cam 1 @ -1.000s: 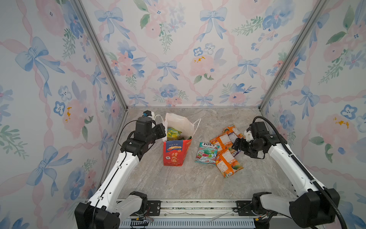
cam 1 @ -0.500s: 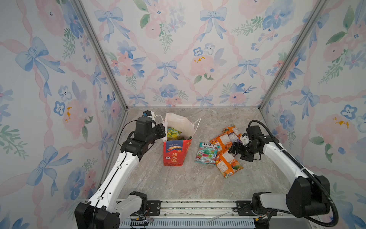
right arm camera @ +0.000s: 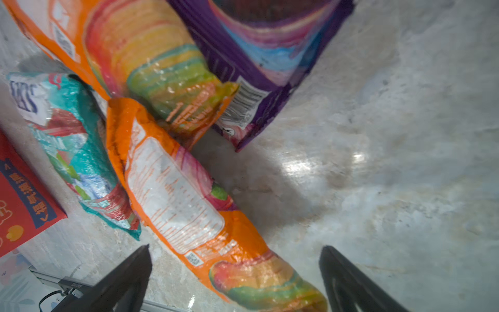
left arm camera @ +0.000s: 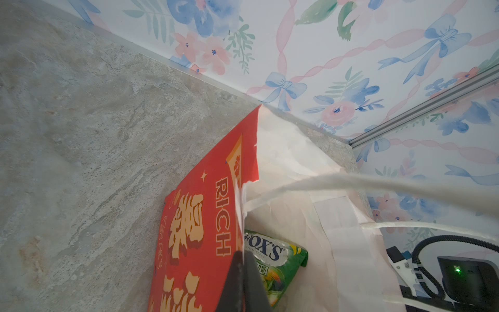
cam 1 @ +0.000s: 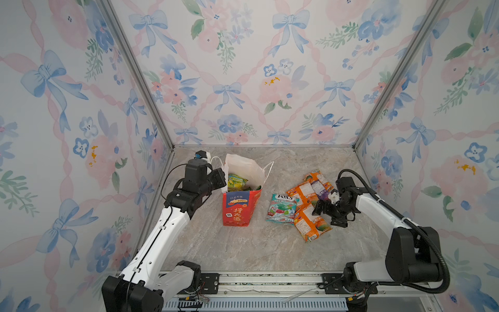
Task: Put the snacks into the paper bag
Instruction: 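Lower the open right gripper onto the orange candy bag's top edge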
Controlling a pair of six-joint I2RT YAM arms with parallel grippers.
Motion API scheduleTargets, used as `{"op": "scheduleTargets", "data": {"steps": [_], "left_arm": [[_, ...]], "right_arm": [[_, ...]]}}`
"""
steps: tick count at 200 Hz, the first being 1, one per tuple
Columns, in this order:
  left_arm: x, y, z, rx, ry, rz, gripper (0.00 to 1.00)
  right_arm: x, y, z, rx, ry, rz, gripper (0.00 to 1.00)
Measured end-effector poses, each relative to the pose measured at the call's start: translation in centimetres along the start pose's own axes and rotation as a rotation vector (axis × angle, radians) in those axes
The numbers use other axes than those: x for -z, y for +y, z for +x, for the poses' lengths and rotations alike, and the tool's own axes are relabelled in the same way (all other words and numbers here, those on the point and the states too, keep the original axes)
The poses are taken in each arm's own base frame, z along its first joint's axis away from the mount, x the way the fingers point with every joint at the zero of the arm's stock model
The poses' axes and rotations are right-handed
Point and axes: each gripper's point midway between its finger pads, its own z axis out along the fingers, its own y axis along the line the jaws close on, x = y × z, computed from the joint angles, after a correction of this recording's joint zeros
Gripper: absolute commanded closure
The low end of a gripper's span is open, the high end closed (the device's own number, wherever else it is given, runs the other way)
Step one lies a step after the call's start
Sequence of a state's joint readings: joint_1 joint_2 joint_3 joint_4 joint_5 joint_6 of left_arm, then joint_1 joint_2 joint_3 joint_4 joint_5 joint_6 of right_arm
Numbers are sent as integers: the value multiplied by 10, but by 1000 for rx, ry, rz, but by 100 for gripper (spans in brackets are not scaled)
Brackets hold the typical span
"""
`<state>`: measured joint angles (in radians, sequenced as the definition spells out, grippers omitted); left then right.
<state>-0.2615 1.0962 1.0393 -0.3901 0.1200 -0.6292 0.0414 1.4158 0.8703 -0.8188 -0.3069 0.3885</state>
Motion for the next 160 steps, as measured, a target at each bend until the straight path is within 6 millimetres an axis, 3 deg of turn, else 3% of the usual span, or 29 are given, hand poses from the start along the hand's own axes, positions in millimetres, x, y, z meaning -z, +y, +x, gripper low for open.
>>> {"op": "scheduleTargets", "data": {"steps": [39,135,160], "left_arm": [[0,0,0,0,1,0,100],[-1,3,0,1,-3,-11,100],[-1,3,1,2,-1,-13,100]], "right_arm": [[-10,-4,4,-27,20,-47,3],[-21,21,5,35,17,-190,0],[-25,32,9,84,27,-209,3]]}}
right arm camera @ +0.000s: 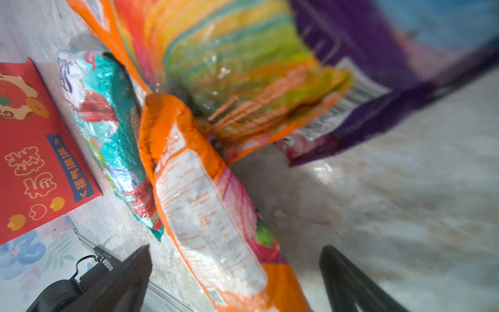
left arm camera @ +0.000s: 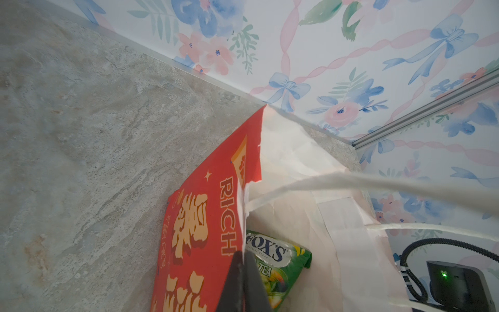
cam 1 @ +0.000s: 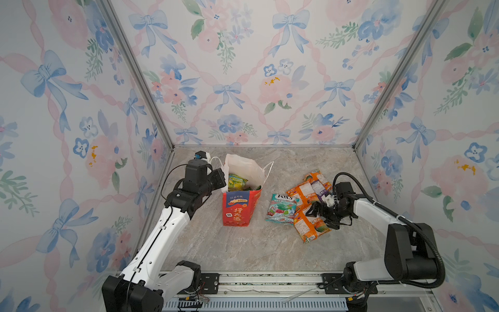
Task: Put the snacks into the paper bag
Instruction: 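Lower the open right gripper onto the orange candy bag's top edge, then close the right gripper on the orange candy bag and lift it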
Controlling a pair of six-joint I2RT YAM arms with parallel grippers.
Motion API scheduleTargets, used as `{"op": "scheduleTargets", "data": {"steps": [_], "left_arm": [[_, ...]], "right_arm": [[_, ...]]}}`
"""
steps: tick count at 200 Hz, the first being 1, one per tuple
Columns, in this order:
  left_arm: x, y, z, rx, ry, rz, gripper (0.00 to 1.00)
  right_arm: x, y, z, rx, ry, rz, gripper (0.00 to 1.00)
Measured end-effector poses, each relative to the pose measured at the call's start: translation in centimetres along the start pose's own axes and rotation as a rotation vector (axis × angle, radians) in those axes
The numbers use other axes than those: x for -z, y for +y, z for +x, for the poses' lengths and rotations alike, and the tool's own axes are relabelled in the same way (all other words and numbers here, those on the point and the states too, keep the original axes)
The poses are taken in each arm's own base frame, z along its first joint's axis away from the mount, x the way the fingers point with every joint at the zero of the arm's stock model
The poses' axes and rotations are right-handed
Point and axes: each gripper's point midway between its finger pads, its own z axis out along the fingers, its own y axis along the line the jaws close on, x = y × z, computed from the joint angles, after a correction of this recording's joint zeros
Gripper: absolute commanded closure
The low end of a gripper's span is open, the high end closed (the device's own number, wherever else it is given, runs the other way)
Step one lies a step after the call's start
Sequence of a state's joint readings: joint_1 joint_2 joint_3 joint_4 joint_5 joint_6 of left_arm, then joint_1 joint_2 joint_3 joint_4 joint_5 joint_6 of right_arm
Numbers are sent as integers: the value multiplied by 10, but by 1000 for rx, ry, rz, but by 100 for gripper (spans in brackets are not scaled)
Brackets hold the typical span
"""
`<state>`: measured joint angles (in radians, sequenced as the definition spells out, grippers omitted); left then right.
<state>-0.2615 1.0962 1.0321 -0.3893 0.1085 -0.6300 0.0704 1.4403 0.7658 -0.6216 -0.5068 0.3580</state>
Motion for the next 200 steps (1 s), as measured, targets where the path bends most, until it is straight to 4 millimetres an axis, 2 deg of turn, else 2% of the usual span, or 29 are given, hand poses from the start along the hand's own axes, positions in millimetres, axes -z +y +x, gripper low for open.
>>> {"op": "scheduleTargets", "data": {"steps": [39,109,165,200], "left_arm": [[0,0,0,0,-1,0,100],[2,-1,0,-1,-4,3,100],[2,-1,0,-1,-5,3,100],[3,-1,0,-1,-6,5,100]], "right_arm": [[-12,10,5,44,34,-20,12],[-22,20,11,84,66,-33,43],[-13,33,-2,108,33,-51,66],[1,46,-8,142,3,-66,86]]}}
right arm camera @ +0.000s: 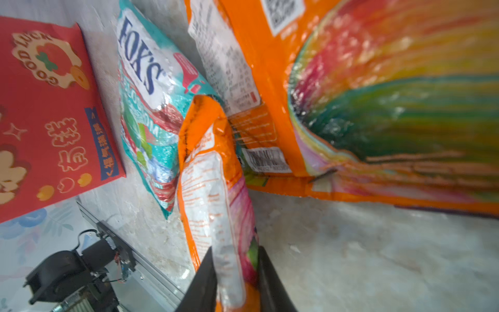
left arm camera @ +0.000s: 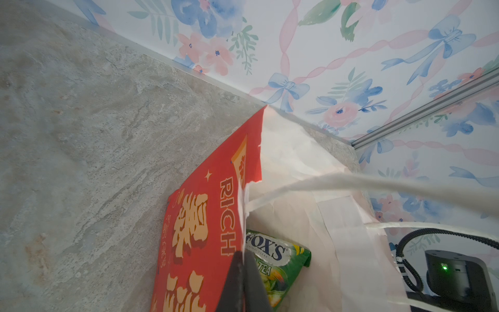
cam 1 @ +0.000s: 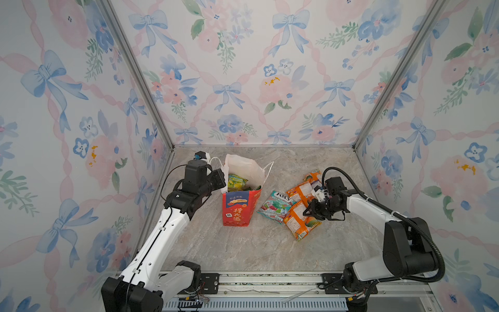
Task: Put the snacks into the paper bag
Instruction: 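Close the right gripper on the orange candy bag and lift it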
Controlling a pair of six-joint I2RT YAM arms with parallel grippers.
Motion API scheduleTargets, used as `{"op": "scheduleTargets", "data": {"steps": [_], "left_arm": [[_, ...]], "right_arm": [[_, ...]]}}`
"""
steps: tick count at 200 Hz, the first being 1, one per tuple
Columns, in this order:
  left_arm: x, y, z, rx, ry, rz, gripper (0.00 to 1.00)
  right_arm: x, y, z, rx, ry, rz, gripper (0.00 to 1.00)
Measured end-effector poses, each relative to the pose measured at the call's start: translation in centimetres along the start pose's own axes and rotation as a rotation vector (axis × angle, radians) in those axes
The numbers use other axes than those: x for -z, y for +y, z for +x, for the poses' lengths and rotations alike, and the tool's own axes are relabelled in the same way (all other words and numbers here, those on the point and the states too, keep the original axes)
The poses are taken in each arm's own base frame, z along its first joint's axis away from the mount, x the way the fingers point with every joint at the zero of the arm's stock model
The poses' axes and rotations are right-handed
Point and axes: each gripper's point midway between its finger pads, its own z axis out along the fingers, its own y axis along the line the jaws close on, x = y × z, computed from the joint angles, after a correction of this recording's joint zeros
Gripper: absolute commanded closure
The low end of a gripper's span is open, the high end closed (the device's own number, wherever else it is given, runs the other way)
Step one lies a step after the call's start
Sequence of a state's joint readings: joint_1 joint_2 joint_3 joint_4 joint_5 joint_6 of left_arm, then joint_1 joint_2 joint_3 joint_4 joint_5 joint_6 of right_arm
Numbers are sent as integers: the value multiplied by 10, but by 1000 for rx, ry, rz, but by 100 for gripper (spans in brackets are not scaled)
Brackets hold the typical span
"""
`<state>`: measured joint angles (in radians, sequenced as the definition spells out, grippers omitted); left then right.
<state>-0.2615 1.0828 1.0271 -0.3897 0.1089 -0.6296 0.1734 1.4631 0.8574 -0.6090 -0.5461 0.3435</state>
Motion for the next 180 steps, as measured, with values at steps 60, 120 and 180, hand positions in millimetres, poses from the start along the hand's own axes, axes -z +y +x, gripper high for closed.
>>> {"op": "scheduleTargets", "data": {"steps": [60,120,180], "left_arm": [[1,0,1,0,-1,0,100],[1,1,1,0,0,0,100],[1,1,1,0,-1,0,100]], "right_arm": [[7,9,-6,22,-9,-2,100],[26,28,-20,49,-36,2,100],[57,51,-44,83,-102,13,100]]}}
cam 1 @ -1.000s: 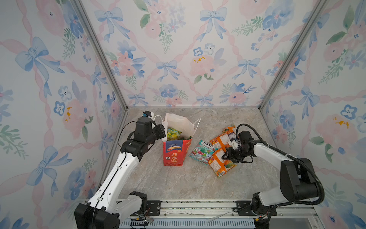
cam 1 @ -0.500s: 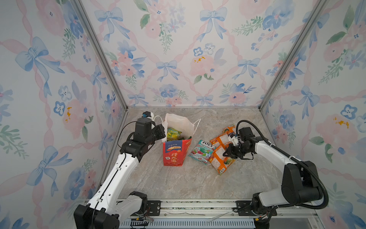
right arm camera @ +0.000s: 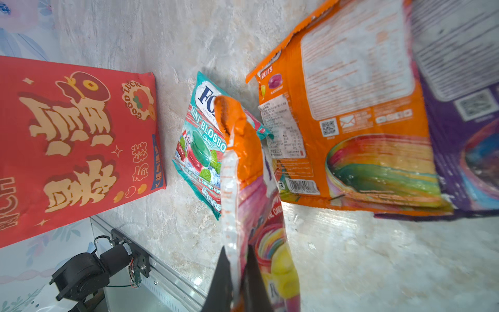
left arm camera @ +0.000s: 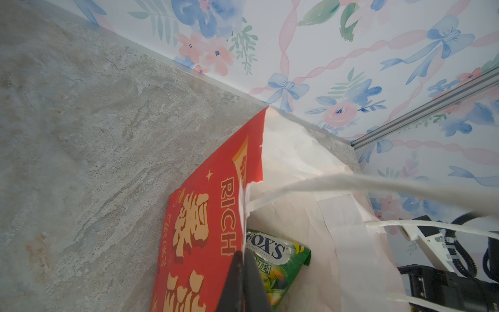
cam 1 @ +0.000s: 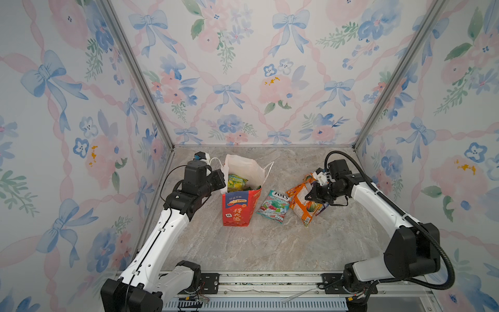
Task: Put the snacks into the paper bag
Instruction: 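Close the right gripper on the orange candy bag and lift it, then carry the orange candy bag over the paper bag held by the left gripper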
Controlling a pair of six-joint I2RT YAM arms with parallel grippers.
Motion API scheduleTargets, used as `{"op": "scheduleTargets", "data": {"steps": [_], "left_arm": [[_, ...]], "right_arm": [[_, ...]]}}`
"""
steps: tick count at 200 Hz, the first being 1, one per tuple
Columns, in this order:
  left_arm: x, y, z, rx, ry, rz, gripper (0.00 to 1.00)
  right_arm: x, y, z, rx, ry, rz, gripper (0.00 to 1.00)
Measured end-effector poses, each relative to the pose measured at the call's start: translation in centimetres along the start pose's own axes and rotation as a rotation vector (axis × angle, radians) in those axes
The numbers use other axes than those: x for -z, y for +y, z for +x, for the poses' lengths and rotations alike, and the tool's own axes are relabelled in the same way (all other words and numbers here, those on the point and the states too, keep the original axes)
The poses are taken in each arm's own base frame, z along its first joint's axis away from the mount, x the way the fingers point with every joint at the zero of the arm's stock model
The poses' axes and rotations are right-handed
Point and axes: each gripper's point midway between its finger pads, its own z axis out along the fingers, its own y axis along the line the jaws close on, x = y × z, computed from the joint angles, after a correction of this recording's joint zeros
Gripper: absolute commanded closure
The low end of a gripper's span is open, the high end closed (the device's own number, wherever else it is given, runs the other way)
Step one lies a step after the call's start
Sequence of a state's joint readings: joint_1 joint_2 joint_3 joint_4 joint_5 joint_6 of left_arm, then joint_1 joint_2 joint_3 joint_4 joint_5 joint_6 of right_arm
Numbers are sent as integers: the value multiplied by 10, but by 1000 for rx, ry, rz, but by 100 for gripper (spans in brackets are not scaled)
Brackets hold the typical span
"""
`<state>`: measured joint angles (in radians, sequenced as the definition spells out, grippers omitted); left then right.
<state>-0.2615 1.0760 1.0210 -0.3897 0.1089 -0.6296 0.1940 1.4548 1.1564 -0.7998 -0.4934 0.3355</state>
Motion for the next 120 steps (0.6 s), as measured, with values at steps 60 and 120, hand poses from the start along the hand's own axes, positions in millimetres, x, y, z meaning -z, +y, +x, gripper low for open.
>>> {"op": "scheduleTargets", "data": {"steps": [60,120], "left_arm": [[0,0,0,0,0,0,100],[0,0,0,0,0,0,100]], "right_arm": [[11,26,-18,25,-17,-83,100],[37,50,-38,4,-57,-217,100]]}}
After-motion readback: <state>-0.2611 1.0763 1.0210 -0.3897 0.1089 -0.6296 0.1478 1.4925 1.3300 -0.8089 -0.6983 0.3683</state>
